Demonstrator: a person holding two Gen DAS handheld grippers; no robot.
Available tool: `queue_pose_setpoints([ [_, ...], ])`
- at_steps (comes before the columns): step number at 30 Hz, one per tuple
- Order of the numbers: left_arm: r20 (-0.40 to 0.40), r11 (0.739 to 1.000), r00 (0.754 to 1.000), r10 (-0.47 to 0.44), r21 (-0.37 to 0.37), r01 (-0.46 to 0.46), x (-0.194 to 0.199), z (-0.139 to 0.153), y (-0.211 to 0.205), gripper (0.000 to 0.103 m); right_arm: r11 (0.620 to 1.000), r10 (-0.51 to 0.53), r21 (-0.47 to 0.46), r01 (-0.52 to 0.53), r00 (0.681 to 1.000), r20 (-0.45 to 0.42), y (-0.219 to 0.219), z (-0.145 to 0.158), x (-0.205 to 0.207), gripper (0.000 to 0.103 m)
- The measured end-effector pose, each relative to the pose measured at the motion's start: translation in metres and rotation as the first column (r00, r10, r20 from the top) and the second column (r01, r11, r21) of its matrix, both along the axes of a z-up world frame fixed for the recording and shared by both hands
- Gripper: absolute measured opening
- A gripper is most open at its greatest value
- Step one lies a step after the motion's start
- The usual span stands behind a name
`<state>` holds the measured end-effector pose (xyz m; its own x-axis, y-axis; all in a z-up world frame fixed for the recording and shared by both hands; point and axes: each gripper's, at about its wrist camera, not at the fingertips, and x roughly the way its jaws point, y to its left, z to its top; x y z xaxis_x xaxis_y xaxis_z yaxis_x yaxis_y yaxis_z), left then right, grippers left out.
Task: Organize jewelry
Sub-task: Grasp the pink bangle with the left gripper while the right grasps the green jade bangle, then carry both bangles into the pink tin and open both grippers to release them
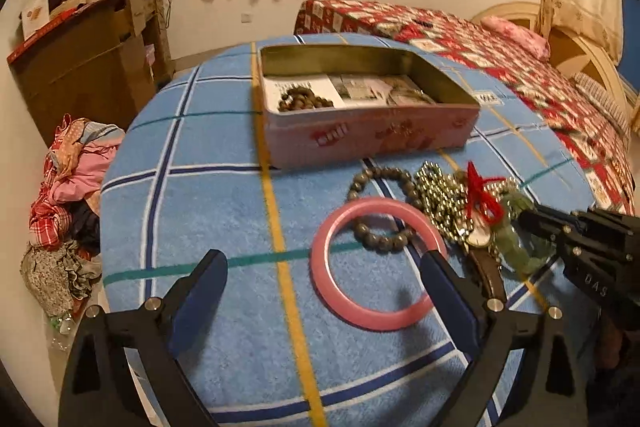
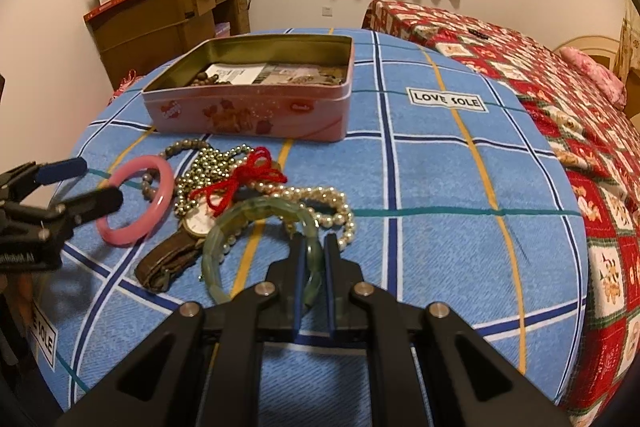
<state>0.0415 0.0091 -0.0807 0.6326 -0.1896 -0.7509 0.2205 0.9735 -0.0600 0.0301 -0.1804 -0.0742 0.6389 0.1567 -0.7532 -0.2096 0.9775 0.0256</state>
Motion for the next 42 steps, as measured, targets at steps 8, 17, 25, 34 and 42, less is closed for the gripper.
queue_pose_setpoints([
  [8,0.004,0.999,1.000,0.011,0.053,-0.011,0.000,-0.002,-0.003,0.097,1.000,0.000,0.000,0.000,1.000,-0.002,0.000,-0.001,0.000,0.010],
  [17,0.019,0.999,1.000,-0.018,0.051,0.017,0.001,0.003,-0.012,0.090,1.000,-0.002,0.003,0.002,1.000,-0.006,-0.002,-0.002,0.000,0.010],
  [25,-0.012,0.997,1.000,0.001,0.080,0.000,0.007,-0.005,-0.006,0.038,1.000,0.002,0.002,-0.002,1.000,-0.009,-0.002,-0.004,0.001,0.010],
  [34,-0.007,0.993,0.997,-0.080,0.088,0.080,0.004,-0.004,-0.016,0.010,1.000,0.009,0.010,-0.009,1.000,-0.008,-0.002,-0.002,0.000,0.009],
  [42,0.069,0.995,0.994,-0.090,0.041,0.087,-0.004,0.029,-0.013,0.010,0.999,0.027,0.019,-0.028,0.998,0.055,-0.002,0.015,-0.004,0.009],
])
